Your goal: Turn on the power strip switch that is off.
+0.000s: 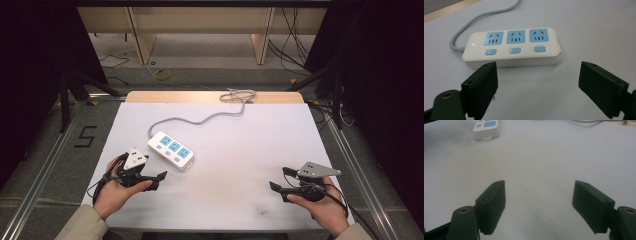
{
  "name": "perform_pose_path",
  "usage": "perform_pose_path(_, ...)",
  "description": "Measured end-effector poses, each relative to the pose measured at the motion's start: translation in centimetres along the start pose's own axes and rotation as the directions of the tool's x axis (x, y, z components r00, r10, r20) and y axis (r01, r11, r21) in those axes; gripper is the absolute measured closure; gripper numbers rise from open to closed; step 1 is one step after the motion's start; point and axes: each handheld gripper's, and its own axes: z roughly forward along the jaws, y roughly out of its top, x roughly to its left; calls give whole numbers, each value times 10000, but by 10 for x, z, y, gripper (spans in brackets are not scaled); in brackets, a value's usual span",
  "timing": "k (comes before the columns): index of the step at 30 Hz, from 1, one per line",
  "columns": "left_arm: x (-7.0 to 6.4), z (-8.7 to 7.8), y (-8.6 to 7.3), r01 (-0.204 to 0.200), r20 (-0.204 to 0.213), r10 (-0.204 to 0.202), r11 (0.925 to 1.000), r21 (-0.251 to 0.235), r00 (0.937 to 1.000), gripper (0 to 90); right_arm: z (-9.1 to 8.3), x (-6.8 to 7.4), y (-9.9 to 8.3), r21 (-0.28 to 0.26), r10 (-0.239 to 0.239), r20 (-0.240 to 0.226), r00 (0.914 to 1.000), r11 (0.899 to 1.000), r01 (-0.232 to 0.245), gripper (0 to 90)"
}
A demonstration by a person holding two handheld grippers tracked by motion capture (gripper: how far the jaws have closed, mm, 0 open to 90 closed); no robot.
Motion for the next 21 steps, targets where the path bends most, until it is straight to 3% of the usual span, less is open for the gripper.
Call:
perform_pose_path(12, -5, -7, -13, -232, 22, 231, 9995, 195, 9997, 154, 1, -1, -1, 21, -24, -20, 10000, 10000, 24, 273)
perform_pose_path(21, -7, -5, -12, -400, 23, 400, 9989, 225, 9992, 154, 2, 0, -1, 81, -90, -80, 9999, 9999, 91, 272)
